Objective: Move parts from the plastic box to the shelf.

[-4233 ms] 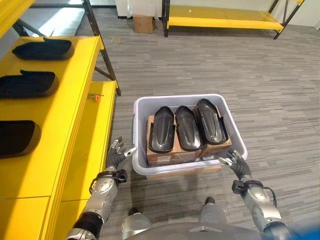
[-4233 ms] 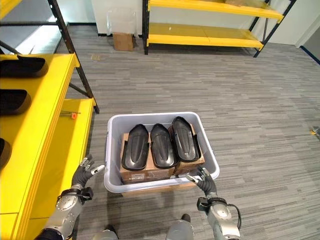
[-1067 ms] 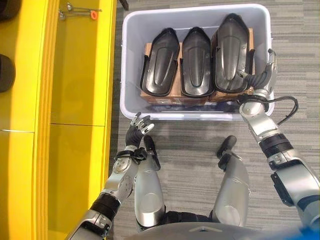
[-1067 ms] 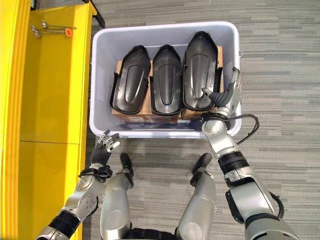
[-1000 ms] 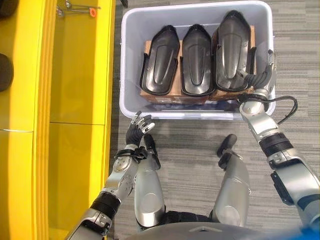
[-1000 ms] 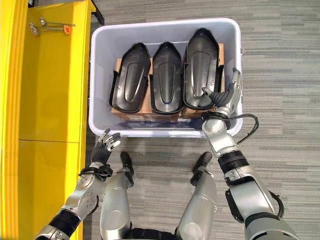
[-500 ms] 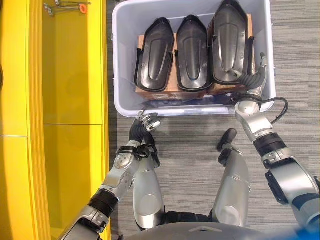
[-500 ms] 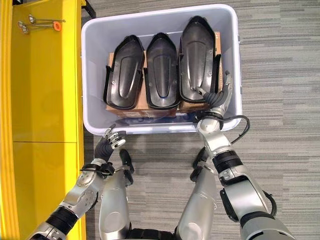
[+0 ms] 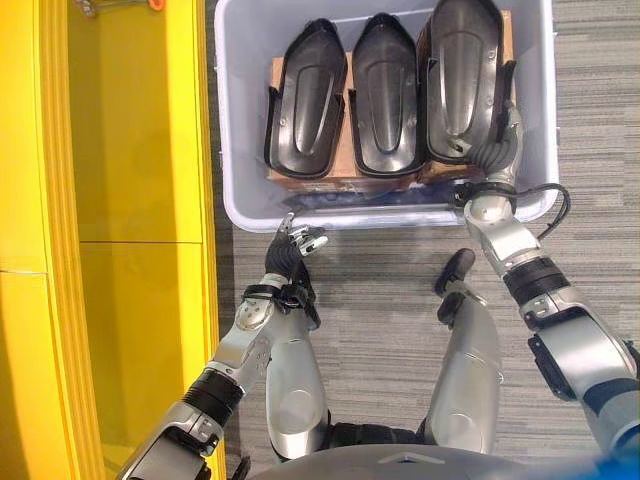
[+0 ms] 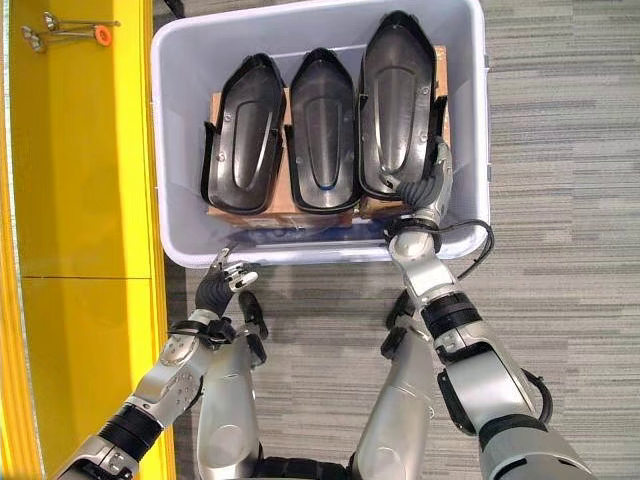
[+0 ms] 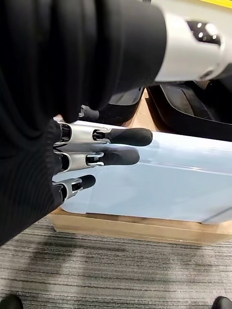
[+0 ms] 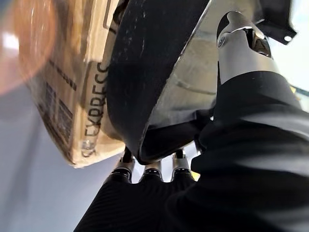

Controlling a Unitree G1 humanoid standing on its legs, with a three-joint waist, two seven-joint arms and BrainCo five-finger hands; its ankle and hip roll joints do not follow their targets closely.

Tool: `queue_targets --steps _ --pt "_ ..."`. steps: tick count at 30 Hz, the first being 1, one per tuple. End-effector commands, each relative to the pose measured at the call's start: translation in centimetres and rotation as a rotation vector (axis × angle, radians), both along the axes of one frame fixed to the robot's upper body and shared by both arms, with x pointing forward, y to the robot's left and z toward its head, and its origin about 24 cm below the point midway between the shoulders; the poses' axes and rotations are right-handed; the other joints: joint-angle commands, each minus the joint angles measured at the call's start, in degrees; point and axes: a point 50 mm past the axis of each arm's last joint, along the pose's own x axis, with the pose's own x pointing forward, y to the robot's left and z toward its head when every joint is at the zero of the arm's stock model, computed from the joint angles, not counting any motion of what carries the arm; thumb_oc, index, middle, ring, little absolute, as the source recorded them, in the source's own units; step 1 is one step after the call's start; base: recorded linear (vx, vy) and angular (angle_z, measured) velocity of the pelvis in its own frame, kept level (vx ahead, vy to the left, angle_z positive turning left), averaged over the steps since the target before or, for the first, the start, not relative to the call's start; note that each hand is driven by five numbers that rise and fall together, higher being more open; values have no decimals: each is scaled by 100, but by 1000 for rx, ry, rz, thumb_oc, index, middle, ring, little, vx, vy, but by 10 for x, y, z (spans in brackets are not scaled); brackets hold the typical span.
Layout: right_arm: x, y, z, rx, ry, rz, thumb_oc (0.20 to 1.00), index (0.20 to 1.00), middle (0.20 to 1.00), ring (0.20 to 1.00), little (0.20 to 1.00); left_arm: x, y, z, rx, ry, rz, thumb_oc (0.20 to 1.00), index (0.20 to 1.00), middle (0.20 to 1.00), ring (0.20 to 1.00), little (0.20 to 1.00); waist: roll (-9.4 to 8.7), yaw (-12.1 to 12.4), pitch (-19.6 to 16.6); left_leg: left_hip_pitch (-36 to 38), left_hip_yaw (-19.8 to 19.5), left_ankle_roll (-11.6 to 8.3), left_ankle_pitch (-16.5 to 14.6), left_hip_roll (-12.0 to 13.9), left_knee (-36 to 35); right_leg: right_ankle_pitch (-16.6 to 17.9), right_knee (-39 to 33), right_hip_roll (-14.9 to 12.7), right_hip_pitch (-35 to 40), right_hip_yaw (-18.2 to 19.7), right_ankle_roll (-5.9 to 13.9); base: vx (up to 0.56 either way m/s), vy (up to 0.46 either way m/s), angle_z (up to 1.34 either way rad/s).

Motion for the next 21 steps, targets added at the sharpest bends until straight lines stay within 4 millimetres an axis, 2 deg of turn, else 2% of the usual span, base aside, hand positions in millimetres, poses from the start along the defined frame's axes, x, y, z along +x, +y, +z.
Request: queue_targets --steps 1,3,4,8,16,21 --pt "9 6 33 -82 -66 55 1000 1000 1000 1000 1000 0 -12 27 -48 -134 -68 1000 1000 1000 1000 1000 218 173 -187 -577 -17 228 -235 -112 126 -948 533 318 -96 45 119 0 0 0" --pt "10 6 27 39 -26 77 1000 1000 1000 1000 1000 0 -11 27 -44 -133 -71 1000 1000 1000 1000 1000 217 196 -187 -606 -23 227 -216 -113 118 -955 553 324 -120 24 105 0 0 0" --pt "11 4 22 179 -22 66 1000 1000 1000 1000 1000 0 -10 28 -38 -136 -72 1000 1000 1000 1000 1000 220 206 -187 -642 -18 222 -205 -107 119 -962 562 324 -148 10 89 0 0 0" --pt "13 -3 15 350 -20 63 1000 1000 1000 1000 1000 0 -8 29 -39 -137 -72 1000 1000 1000 1000 1000 243 218 -187 -683 -12 220 -196 -109 124 -982 615 322 -193 -9 67 0 0 0" --pt "13 -19 16 495 -92 -6 1000 1000 1000 1000 1000 0 -11 30 -45 -130 -83 1000 1000 1000 1000 1000 294 224 -187 -707 -4 221 -214 -125 141 -1029 688 325 -232 -19 40 0 0 0" --pt "8 -20 23 477 -193 -12 1000 1000 1000 1000 1000 -1 -17 30 -56 -125 -95 1000 1000 1000 1000 1000 304 168 -187 -737 18 232 -243 -125 177 -1046 691 357 -262 3 33 0 0 0"
